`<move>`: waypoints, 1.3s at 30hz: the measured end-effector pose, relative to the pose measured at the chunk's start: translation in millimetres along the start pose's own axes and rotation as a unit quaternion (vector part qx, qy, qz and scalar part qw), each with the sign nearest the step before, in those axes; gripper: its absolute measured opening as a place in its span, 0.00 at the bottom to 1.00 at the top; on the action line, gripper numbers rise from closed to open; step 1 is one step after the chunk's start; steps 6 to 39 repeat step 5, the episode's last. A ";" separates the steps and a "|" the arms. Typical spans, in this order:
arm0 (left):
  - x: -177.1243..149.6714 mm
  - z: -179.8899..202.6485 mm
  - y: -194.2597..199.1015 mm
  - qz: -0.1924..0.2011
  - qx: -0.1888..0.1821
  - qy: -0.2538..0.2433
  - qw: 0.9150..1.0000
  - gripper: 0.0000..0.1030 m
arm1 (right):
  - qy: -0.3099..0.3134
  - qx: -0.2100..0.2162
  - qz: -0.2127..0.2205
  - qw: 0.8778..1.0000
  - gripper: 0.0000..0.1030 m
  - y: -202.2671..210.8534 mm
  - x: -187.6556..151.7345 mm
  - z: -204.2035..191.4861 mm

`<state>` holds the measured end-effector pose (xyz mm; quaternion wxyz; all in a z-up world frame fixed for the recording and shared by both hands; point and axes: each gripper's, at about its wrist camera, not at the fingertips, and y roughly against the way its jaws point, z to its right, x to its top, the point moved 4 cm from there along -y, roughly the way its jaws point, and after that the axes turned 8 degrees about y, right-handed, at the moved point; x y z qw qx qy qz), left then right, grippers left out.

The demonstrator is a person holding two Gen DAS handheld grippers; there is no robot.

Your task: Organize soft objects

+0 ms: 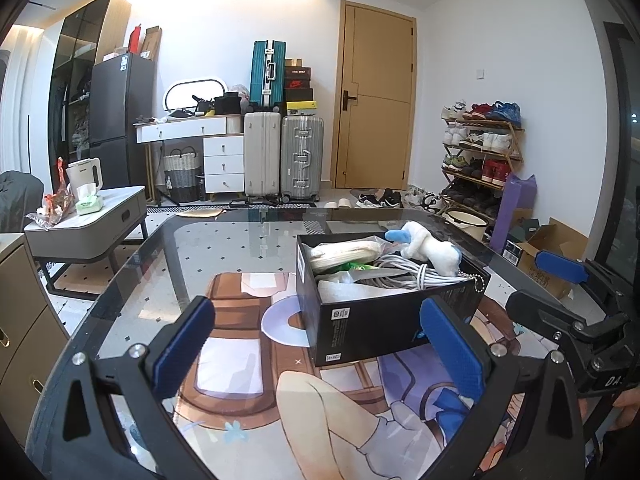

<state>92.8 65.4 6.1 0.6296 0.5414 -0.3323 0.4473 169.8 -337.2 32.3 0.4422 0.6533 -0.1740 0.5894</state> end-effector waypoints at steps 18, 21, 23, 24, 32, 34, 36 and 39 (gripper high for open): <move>-0.1 -1.3 0.4 0.001 0.001 0.002 1.000 1.00 | 0.000 0.000 0.000 1.000 1.00 0.0 0.0 -0.1; -0.1 -1.3 0.4 0.001 0.001 0.002 1.000 1.00 | 0.000 0.000 0.000 1.000 1.00 0.0 0.0 -0.1; -0.1 -1.3 0.4 0.001 0.001 0.002 1.000 1.00 | 0.000 0.000 0.000 1.000 1.00 0.0 0.0 -0.1; -0.1 -1.3 0.4 0.001 0.001 0.002 1.000 1.00 | 0.000 0.000 0.000 1.000 1.00 0.0 0.0 -0.1; -0.1 -1.3 0.4 0.001 0.001 0.002 1.000 1.00 | 0.000 0.000 0.000 1.000 1.00 0.0 0.0 -0.1; -0.1 -1.3 0.4 0.001 0.001 0.002 1.000 1.00 | 0.000 0.000 0.000 1.000 1.00 0.0 0.0 -0.1; -0.1 -1.3 0.4 0.001 0.001 0.002 1.000 1.00 | 0.000 0.000 0.000 1.000 1.00 0.0 0.0 -0.1; -0.1 -1.3 0.4 0.001 0.001 0.002 1.000 1.00 | 0.000 0.000 0.000 1.000 1.00 0.0 0.0 -0.1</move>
